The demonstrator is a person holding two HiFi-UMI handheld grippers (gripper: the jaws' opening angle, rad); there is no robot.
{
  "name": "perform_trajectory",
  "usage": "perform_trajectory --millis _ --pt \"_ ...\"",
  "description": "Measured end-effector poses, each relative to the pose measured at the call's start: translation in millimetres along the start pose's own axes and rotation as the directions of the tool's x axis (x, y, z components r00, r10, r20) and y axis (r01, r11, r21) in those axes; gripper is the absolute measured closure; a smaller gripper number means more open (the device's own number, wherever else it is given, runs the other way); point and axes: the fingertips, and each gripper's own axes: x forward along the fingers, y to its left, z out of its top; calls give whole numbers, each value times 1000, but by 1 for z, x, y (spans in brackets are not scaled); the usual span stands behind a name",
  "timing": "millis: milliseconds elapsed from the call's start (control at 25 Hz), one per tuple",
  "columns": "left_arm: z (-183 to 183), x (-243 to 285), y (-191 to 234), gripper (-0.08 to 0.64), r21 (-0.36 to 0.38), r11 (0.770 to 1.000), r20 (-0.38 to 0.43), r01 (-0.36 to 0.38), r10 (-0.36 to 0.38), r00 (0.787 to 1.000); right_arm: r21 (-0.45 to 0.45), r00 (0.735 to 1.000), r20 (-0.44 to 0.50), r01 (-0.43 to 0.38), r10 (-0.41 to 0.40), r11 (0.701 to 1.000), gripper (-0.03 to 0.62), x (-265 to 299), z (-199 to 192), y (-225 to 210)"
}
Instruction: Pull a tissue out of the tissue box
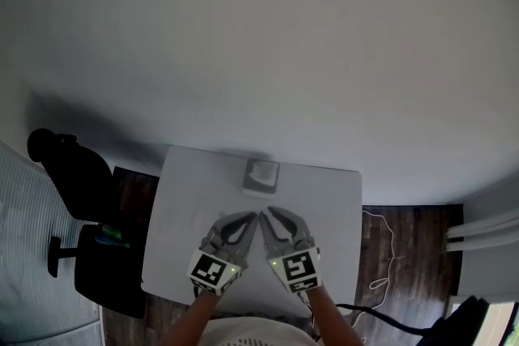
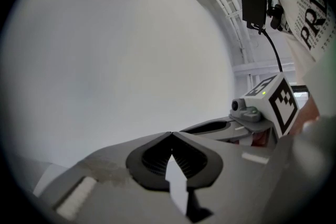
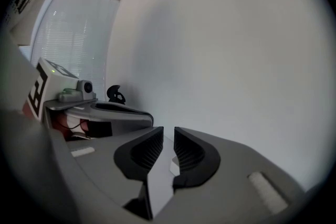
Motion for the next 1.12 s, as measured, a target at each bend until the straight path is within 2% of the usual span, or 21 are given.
perform_trajectory --millis 240,400,600,720,1120 --pt "-17 23 20 569 -25 1000 -6 -12 12 1000 18 999 -34 8 -7 1000 520 27 -22 -16" --pt "-41 33 37 569 -15 1000 -27 -16 16 1000 13 997 -74 20 -19 1000 517 44 -42 -27" --pt "-54 51 56 569 -97 994 -35 -47 44 998 19 990 -137 23 -21 1000 508 69 -69 -40" --pt "-75 63 68 569 -78 996 -58 -39 35 998 15 985 -169 23 -20 1000 506 88 -85 -49" --pt "-118 100 95 569 -149 987 -100 -52 37 994 -64 968 -242 49 -63 997 491 135 -122 -77"
